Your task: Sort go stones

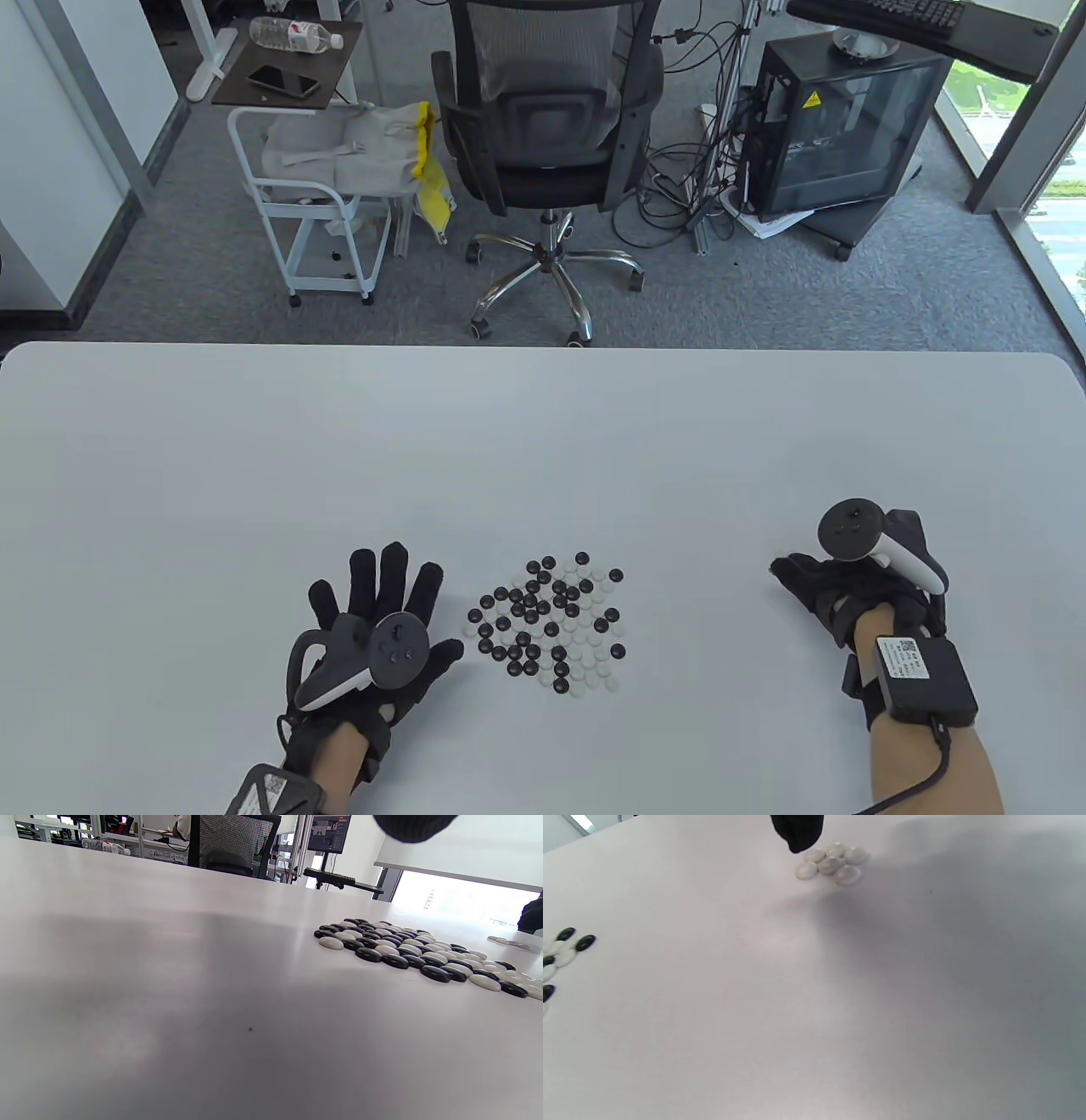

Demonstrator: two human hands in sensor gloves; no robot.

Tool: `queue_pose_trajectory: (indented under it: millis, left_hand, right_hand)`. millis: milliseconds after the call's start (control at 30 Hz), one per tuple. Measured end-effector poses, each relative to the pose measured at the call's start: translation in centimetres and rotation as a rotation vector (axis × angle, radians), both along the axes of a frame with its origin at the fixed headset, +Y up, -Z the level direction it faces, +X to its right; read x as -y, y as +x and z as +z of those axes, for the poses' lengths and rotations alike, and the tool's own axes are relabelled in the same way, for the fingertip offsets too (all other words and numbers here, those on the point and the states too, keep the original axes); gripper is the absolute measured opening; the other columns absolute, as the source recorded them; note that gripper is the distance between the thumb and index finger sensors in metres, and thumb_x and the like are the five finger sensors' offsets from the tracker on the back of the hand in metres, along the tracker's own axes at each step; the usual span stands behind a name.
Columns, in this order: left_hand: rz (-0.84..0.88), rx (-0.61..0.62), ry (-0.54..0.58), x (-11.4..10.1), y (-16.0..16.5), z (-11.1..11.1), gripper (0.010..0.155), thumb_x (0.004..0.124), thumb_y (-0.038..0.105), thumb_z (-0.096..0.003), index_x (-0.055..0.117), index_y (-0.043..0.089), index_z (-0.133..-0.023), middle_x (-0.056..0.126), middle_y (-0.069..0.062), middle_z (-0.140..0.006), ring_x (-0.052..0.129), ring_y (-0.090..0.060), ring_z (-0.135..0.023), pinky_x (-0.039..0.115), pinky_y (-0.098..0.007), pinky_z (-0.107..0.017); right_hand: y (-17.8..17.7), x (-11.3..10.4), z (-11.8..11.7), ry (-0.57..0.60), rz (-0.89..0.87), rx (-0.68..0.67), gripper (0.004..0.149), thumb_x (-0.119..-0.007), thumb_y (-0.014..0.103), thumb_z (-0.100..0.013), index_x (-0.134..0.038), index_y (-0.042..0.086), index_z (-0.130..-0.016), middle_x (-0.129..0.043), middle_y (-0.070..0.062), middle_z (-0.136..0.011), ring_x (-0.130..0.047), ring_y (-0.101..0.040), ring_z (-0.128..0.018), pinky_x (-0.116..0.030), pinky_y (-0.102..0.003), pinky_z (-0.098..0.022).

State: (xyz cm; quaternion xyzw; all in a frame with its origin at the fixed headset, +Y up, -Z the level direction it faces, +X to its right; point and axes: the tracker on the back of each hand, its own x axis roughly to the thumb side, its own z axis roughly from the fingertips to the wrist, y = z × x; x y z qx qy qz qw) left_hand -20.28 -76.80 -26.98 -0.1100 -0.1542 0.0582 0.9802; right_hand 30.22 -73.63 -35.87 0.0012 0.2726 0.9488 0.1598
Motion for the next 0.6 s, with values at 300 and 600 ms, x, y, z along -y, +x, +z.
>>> queue_pose_trajectory:
  millis: [300,600]
  left_hand:
    - [0.015,0.000,0.024,-0.5,-0.2,0.2,0.086,0.050,0.063,-0.0582,0.008,0.019,-0.119,-0.016,-0.024,-0.115,-0.019,-0.053,-0.096,-0.003,-0.083,-0.050]
    - [0.014,0.001,0.017,-0.4,-0.2,0.2,0.086,0.050,0.063,-0.0582,0.008,0.020,-0.119,-0.016,-0.024,-0.115,-0.019,-0.053,-0.097,-0.003,-0.083,-0.050]
  right_hand:
    - [-10.7,-2.2,0.9,-0.095,-0.018,-0.359,0.068,-0.051,0.049,-0.062,-0.079,0.005,-0.104,-0.017,-0.041,-0.115,0.002,-0.067,-0.093,-0.010,-0.092,-0.054]
    - [-17.1,1.2,1.7,-0.163,-0.057,-0.537,0.067,-0.050,0.049,-0.061,-0.069,0.007,-0.110,-0.011,-0.040,-0.114,0.004,-0.067,-0.092,-0.010,-0.092,-0.054]
